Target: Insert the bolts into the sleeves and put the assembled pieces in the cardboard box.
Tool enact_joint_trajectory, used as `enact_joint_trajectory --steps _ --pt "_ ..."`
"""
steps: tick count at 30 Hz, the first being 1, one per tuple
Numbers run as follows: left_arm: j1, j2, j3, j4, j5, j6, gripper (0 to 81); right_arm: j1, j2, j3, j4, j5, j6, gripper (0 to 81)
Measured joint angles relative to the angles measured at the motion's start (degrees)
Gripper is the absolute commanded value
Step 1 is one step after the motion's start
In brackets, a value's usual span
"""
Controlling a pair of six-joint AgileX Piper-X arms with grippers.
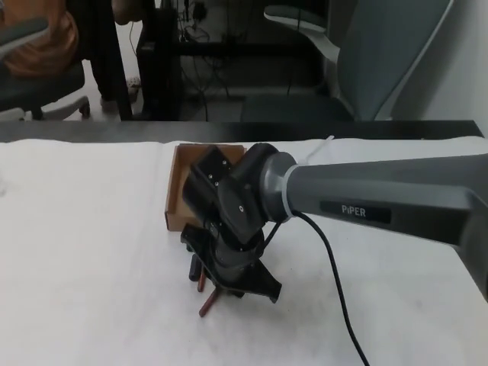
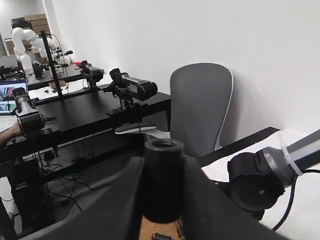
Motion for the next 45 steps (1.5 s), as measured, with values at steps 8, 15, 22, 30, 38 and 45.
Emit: enact_joint_trajectory --steps 8,15,22,30,38,45 --pt "0.0 0.0 0.5 0.4 0.1 0.0 1.8 0.9 -0.9 0.3 -3.9 3.4 -14.2 0.6" --pt "0.0 0.1 10.1 -3.0 2.0 -0.1 1.8 1.6 -14.1 1.0 -8.3 19.3 -39.2 0.6" --pt "0.0 3.1 23.8 -19.8 4.8 -5.4 1.8 1.6 -33.0 6.2 -19.5 17.6 -60.5 0.6" --pt "-1.8 16.1 31.2 -37.5 7.1 -11.0 1.8 3.8 -45.8 24.6 -32.4 5.3 -66.6 0.6" --pt "-11.8 35.6 31.6 -52.4 3.4 -13.6 1.8 9.0 -47.6 40.6 -53.1 -0.8 -66.1 0.6" --pt "-19.7 48.1 31.6 -66.3 -4.9 -15.4 1.8 9.1 -47.9 42.0 -58.1 -0.7 -67.3 0.6"
